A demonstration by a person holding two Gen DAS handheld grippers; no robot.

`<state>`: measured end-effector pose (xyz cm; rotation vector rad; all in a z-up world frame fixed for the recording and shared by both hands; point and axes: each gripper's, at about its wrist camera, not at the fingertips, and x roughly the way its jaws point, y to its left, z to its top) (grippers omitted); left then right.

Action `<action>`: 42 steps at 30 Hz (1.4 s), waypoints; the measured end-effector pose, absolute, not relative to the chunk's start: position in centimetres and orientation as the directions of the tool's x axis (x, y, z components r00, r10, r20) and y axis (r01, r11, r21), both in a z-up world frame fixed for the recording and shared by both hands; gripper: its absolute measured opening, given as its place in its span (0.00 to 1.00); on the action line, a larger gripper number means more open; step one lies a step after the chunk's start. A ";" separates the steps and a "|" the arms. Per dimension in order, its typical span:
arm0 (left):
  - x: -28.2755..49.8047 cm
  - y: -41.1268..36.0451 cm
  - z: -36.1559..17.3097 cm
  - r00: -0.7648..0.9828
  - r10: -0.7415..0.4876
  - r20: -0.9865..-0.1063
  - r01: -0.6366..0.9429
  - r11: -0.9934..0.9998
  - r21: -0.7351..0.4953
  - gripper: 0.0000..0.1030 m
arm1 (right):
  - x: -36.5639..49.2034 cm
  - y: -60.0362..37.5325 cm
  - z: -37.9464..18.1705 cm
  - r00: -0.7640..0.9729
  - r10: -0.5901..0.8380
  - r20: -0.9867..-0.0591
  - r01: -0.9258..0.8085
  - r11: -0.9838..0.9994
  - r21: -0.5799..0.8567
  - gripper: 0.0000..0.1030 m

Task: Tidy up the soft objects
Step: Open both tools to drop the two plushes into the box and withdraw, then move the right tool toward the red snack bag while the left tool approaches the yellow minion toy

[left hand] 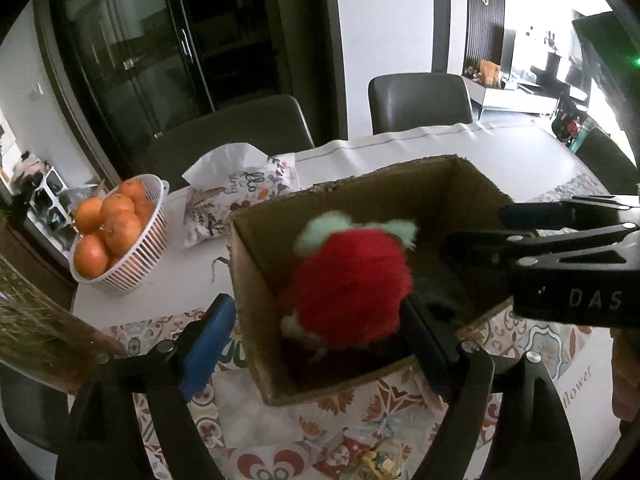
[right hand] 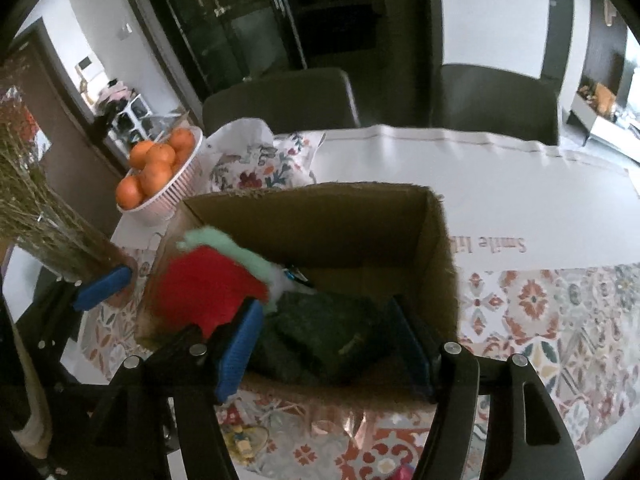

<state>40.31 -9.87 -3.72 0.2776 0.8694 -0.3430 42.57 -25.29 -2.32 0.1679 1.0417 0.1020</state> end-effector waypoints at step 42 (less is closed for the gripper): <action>27.2 -7.0 -2.4 0.493 -0.220 -0.842 0.383 0.923 -0.017 0.83 | 27.9 -24.3 -0.6 0.479 0.035 -0.877 0.118 0.988 0.103 0.65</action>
